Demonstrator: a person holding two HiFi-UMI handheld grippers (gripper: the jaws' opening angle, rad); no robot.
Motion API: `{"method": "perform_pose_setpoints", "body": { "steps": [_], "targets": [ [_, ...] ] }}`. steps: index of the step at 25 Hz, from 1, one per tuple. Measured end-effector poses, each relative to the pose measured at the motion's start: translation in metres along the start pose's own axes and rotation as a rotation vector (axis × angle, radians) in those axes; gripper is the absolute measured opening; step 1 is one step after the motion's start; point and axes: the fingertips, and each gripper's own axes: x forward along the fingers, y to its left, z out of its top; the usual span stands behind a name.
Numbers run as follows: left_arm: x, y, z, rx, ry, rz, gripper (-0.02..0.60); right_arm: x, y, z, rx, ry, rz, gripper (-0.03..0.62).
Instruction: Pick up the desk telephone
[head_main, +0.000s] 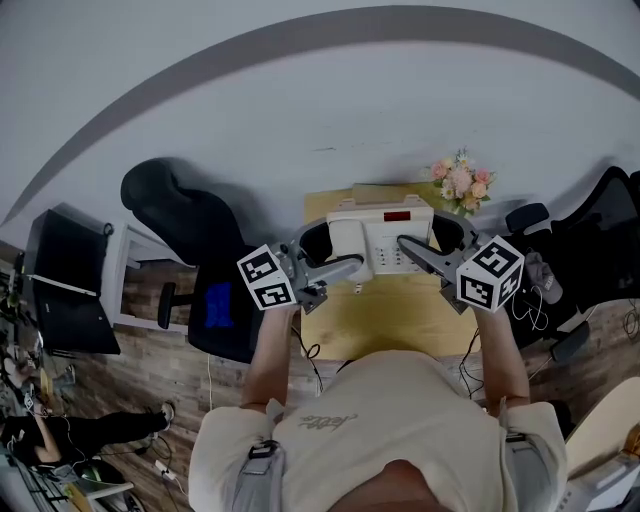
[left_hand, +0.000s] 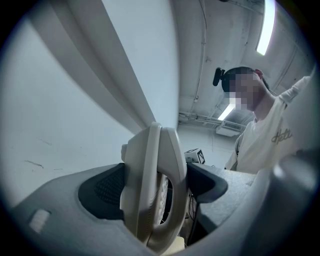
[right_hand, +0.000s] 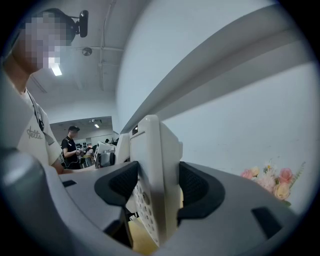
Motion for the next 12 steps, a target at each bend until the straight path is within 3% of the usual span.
{"method": "perform_pose_setpoints", "body": {
  "steps": [12],
  "targets": [
    [0.0008, 0.0022, 0.0009, -0.007, -0.007, -0.001, 0.380, 0.0005, -0.0019, -0.0013, 0.018, 0.007, 0.002, 0.250]
  ]
}}
